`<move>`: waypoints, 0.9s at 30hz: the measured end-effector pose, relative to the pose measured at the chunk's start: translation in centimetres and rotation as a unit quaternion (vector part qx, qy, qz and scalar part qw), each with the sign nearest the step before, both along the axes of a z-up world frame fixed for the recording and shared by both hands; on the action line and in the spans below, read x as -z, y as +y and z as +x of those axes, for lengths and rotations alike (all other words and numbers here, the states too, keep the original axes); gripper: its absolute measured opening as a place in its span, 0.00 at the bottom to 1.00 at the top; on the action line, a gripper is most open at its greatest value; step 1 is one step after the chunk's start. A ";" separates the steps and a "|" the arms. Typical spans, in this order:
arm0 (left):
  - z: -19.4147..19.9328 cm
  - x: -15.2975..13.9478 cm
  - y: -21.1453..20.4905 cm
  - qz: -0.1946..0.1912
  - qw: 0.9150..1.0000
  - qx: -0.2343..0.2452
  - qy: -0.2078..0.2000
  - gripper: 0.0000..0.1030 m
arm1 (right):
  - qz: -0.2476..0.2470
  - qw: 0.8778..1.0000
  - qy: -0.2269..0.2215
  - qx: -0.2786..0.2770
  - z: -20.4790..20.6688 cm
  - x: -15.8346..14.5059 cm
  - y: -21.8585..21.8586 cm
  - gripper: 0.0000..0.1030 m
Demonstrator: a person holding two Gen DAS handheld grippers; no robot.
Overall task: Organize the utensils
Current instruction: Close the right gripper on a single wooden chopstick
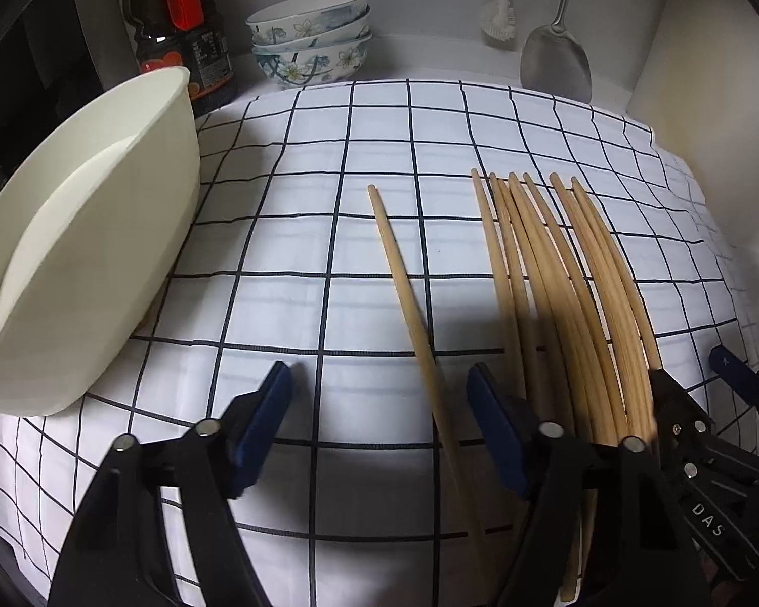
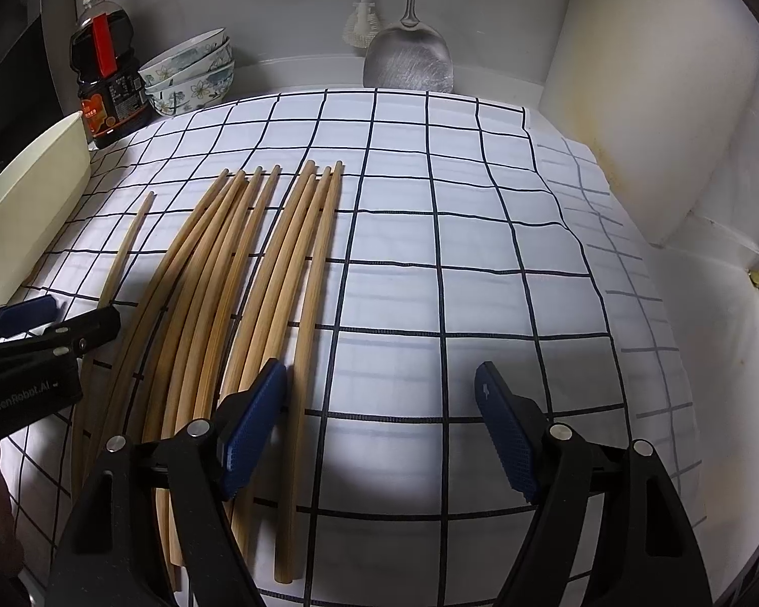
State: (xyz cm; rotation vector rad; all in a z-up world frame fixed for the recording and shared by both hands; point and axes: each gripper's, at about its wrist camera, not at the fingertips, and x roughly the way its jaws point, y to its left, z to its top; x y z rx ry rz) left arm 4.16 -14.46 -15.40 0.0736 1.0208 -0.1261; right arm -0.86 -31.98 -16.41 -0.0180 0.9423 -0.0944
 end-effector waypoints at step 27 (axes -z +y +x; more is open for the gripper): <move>-0.7 -2.3 -0.2 -0.016 0.997 0.068 0.031 0.07 | 0.074 0.997 0.011 0.007 -0.2 -1.9 0.0 0.06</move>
